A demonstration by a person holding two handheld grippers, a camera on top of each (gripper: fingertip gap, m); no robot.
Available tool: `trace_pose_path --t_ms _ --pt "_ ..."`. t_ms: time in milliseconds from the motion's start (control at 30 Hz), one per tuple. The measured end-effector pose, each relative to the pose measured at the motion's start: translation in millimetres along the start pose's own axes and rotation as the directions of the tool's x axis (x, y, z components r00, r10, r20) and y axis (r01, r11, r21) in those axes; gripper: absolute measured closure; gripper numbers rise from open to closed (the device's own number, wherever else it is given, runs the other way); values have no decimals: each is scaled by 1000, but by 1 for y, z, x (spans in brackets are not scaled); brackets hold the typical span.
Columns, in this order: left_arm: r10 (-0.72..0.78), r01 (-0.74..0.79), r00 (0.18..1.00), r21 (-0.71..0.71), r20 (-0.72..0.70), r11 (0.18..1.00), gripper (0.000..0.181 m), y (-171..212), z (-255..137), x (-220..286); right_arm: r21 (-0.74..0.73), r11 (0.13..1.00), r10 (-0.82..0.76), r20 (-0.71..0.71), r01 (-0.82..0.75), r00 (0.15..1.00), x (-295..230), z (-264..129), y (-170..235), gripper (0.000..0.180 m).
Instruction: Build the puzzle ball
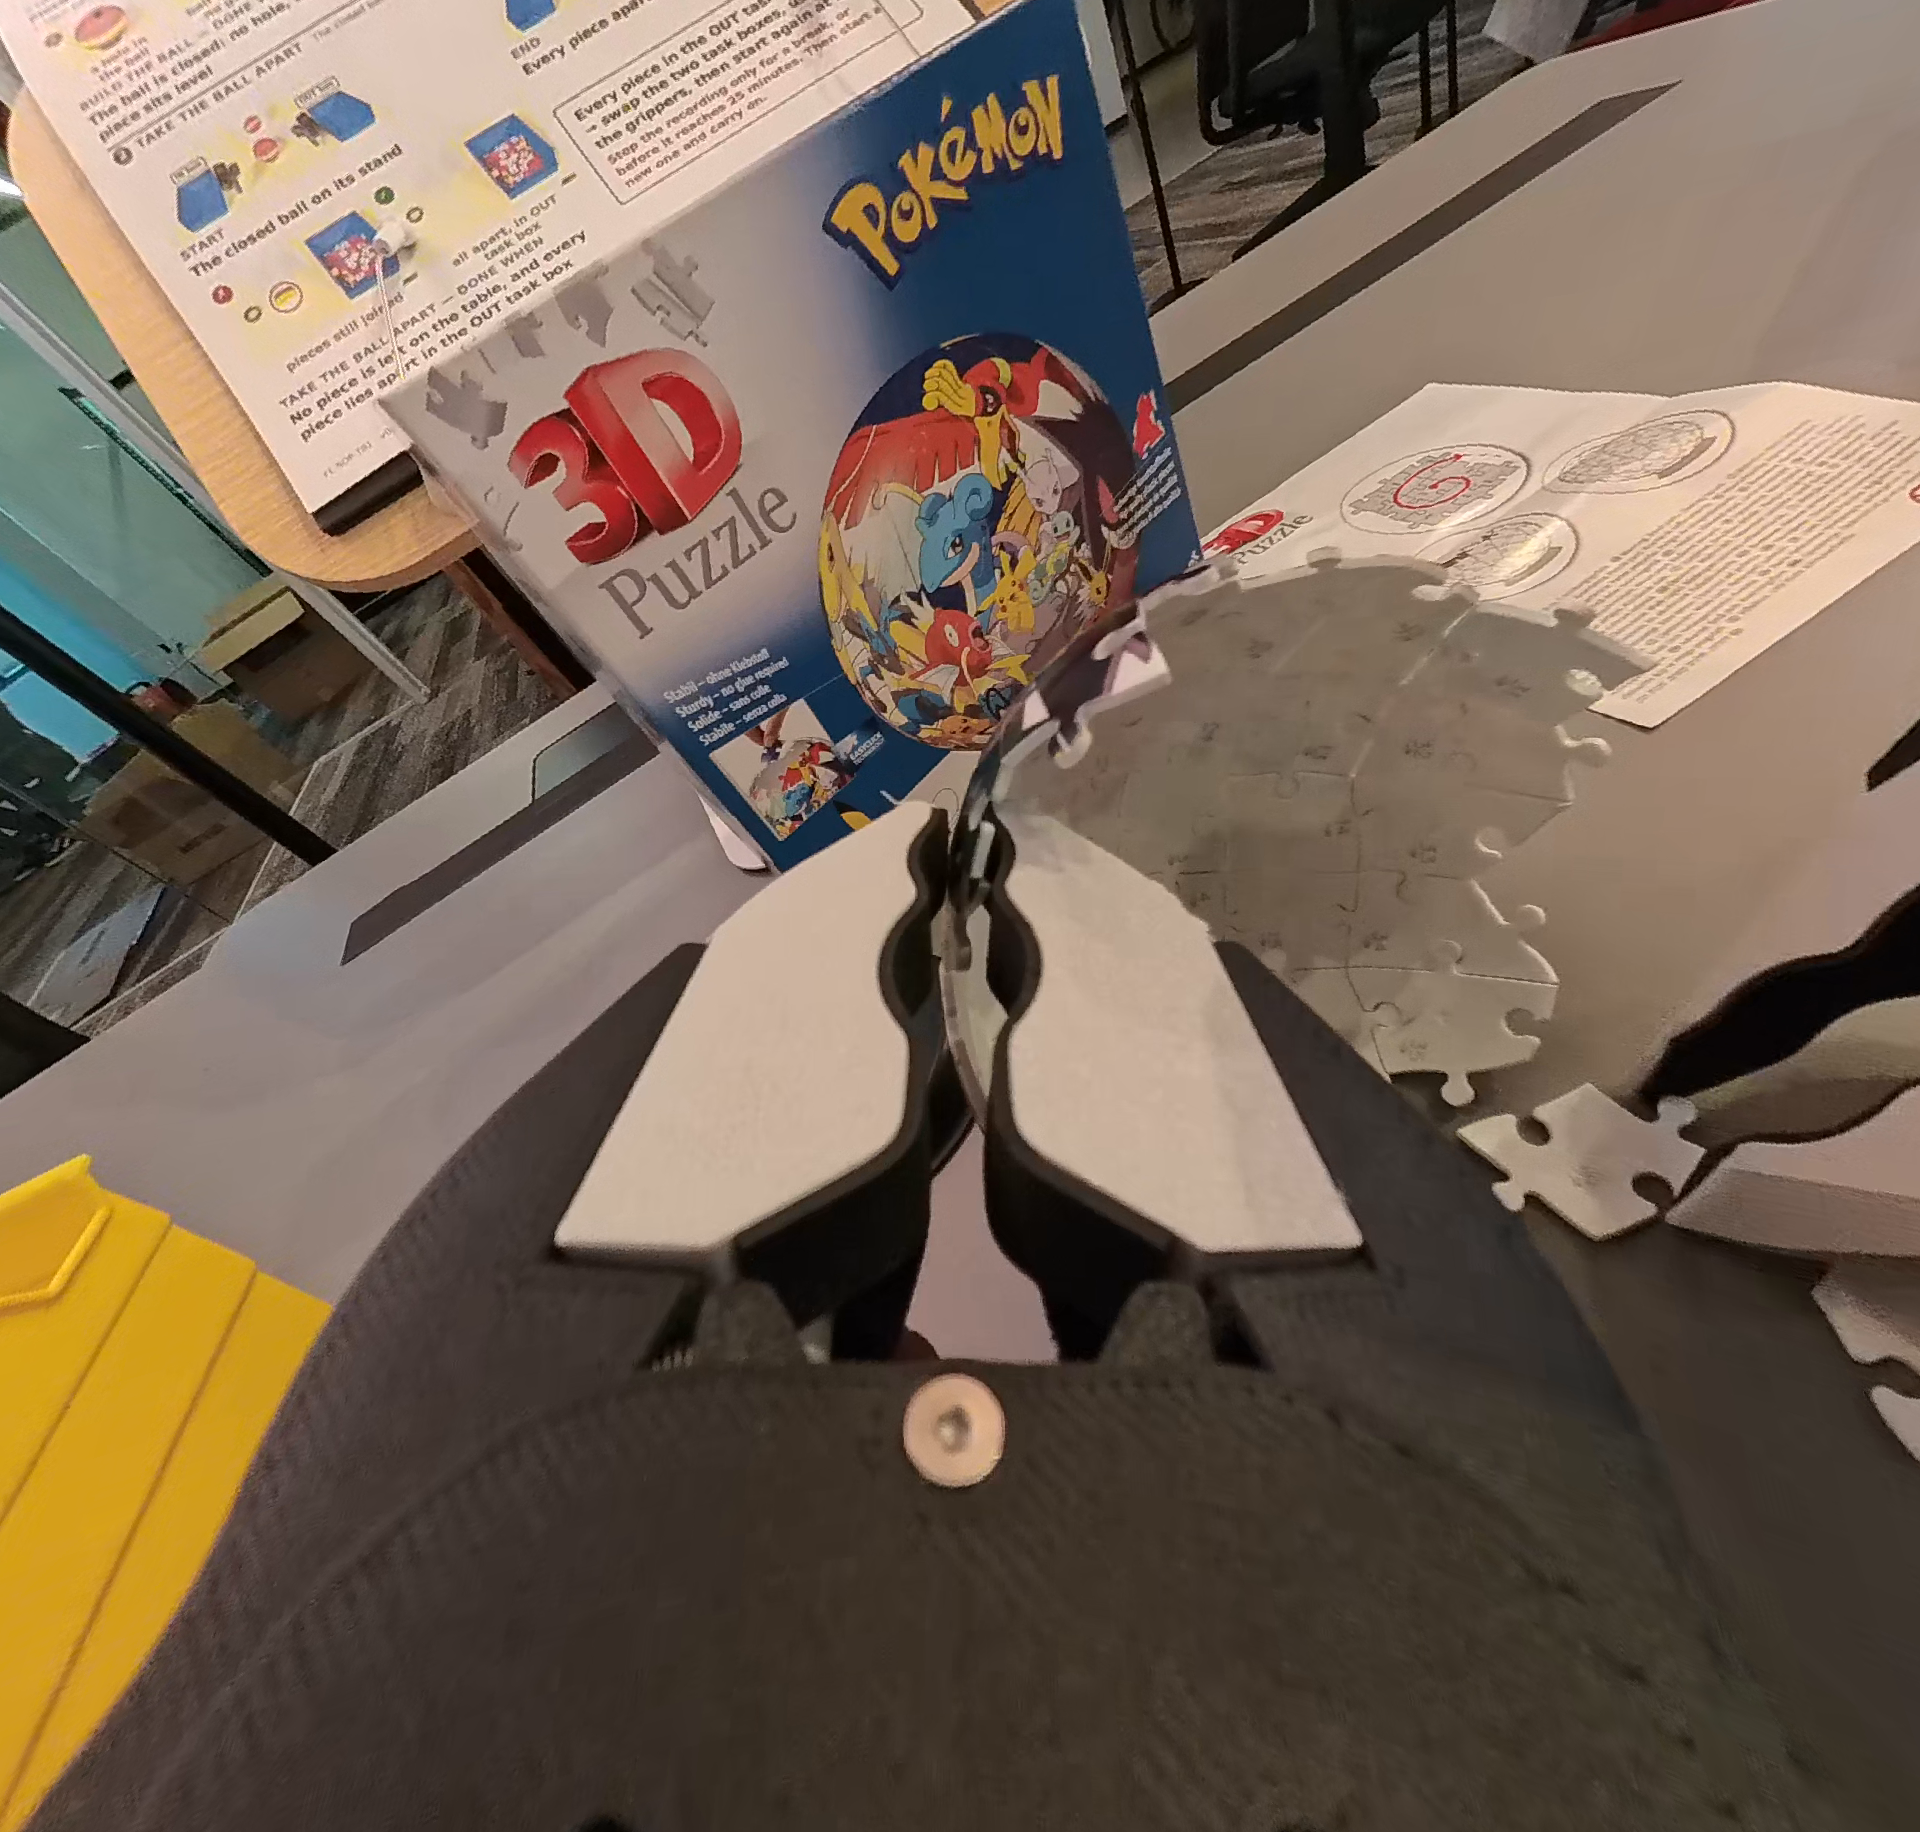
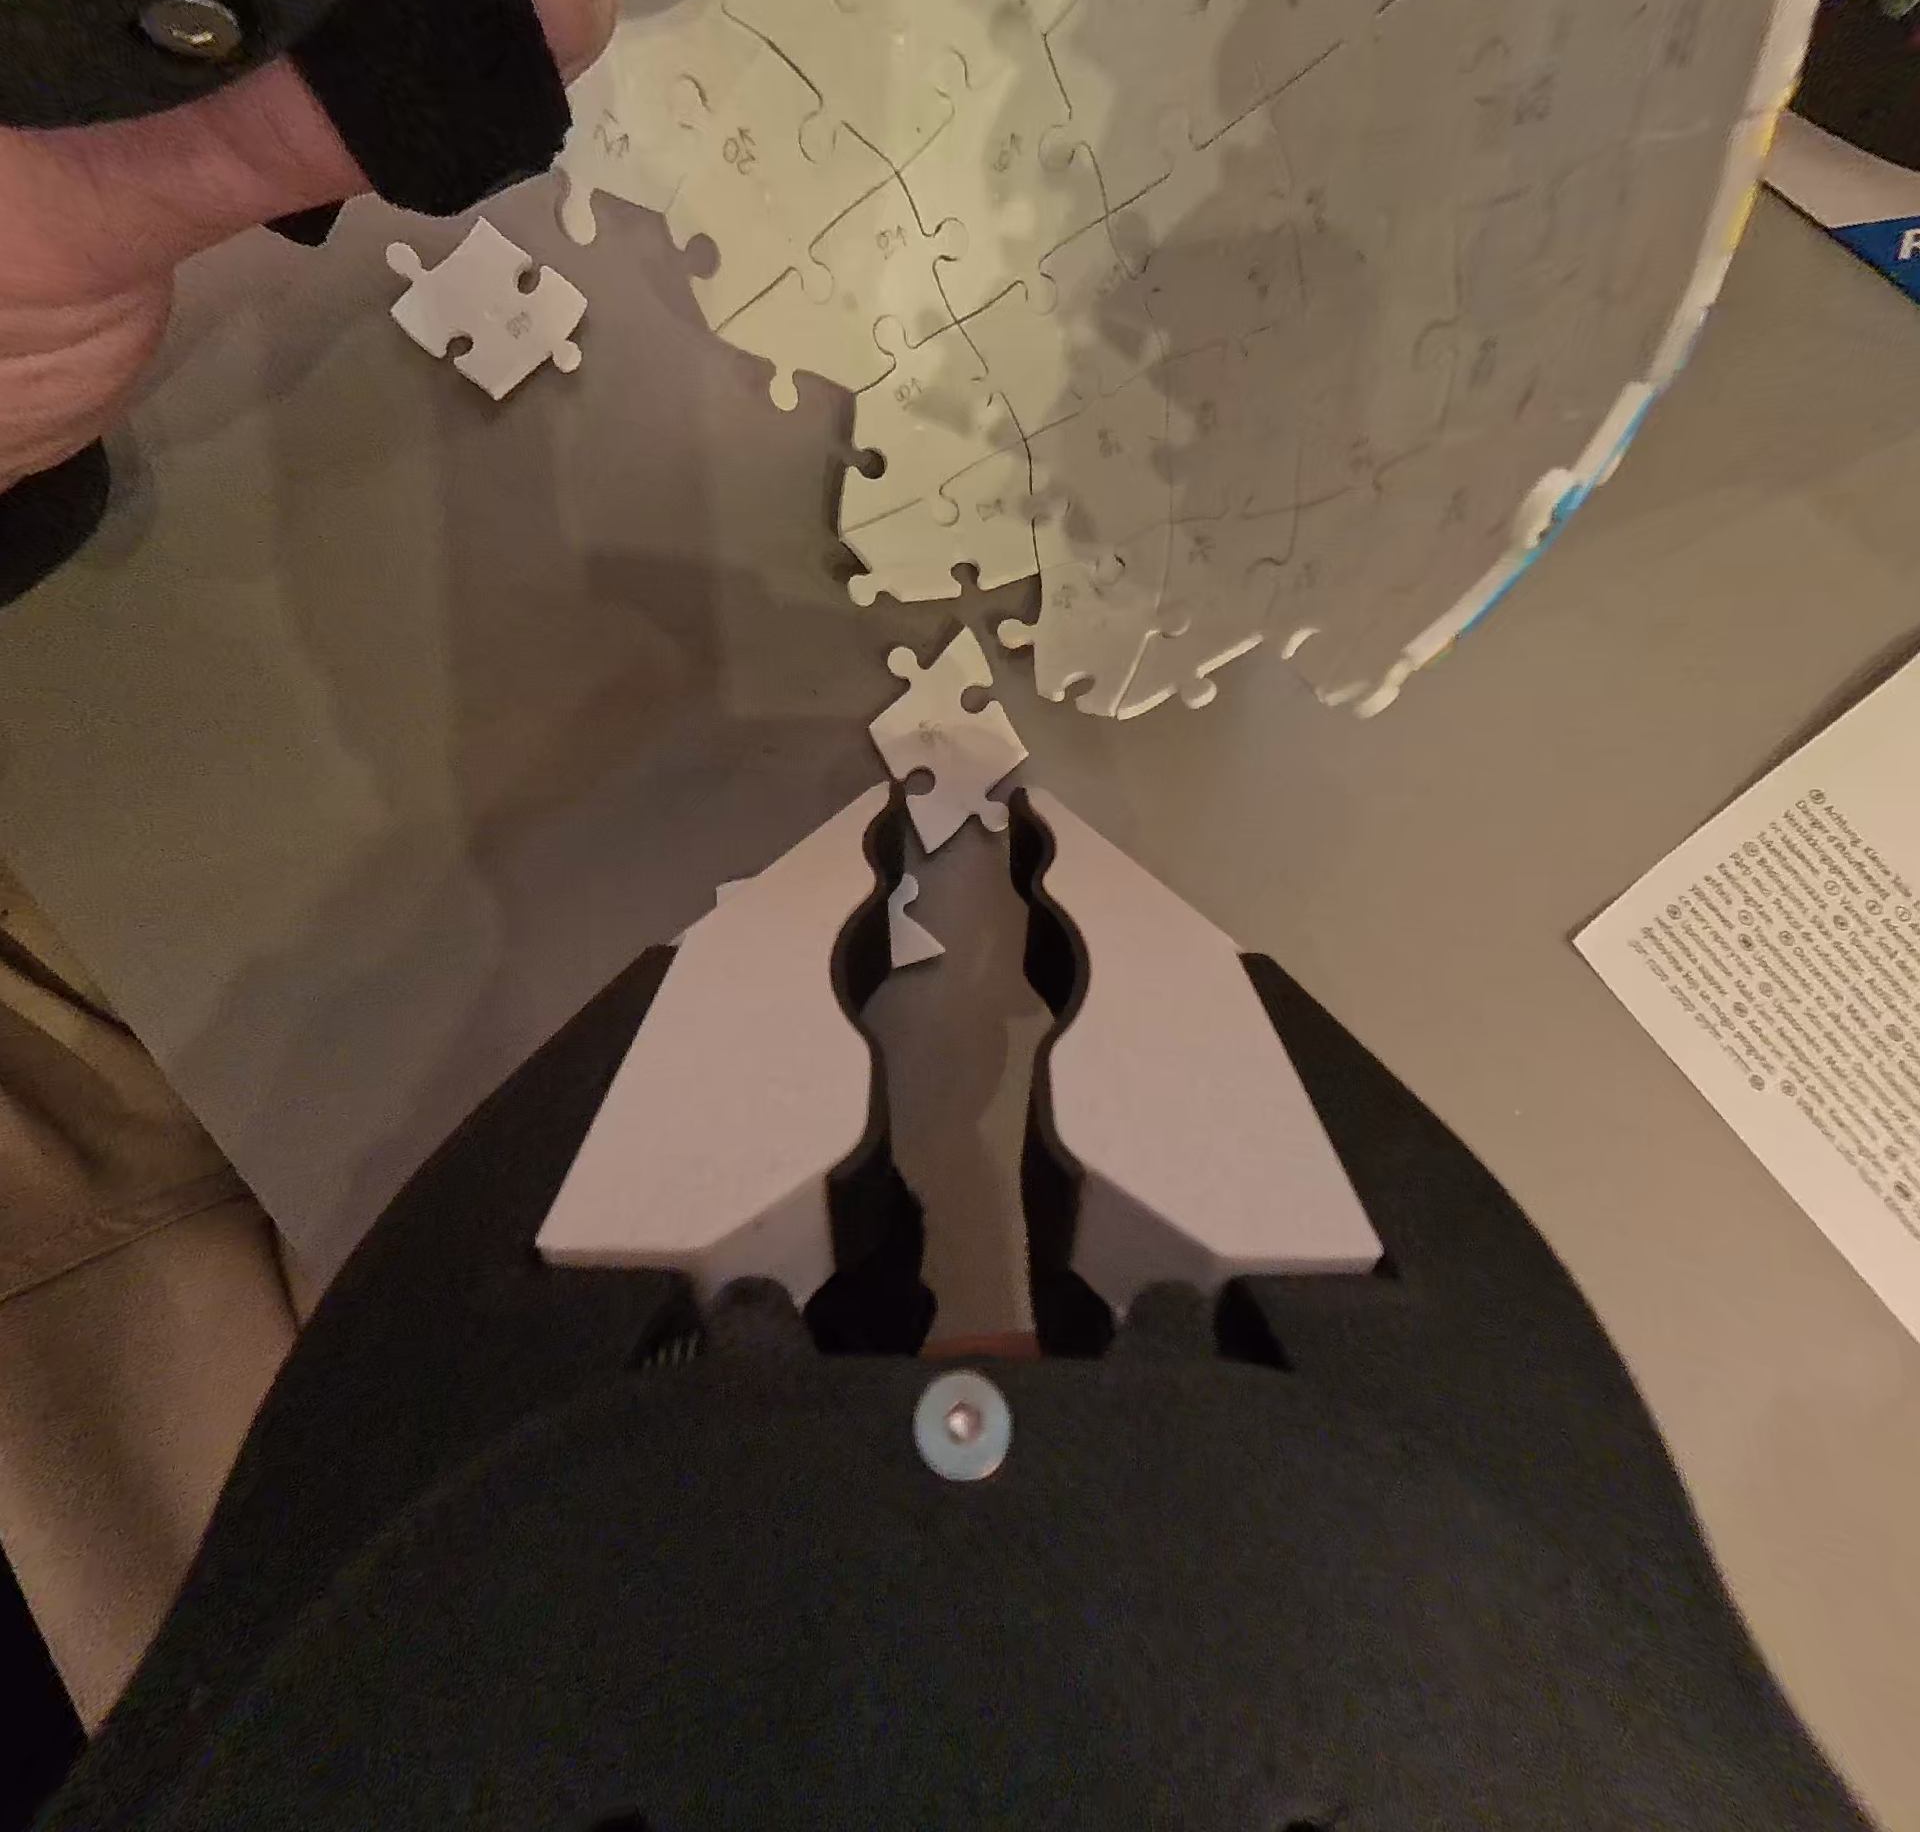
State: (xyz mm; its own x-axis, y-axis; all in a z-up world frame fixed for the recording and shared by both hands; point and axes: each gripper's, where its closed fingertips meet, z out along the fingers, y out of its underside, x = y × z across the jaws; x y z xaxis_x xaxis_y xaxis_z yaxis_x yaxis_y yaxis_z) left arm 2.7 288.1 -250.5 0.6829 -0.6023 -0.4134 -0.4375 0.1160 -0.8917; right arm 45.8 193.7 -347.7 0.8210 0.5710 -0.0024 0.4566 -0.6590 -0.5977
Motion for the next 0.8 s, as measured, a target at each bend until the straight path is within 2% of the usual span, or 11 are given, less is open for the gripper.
trace_pose_path --t_ms 267,567,800 --pt "7 -7 1000 3 7 1000 176 -1 -2 2 64 996 63 -17 -62 998 -2 -11 -13 162" --pt "18 -18 999 -10 37 1000 176 -4 -3 8 50 985 171 -118 -166 978 1 -1 -9 162" --pt "23 -22 997 -20 67 1000 176 -4 -2 6 96 966 253 -149 -240 956 3 -2 -10 162"
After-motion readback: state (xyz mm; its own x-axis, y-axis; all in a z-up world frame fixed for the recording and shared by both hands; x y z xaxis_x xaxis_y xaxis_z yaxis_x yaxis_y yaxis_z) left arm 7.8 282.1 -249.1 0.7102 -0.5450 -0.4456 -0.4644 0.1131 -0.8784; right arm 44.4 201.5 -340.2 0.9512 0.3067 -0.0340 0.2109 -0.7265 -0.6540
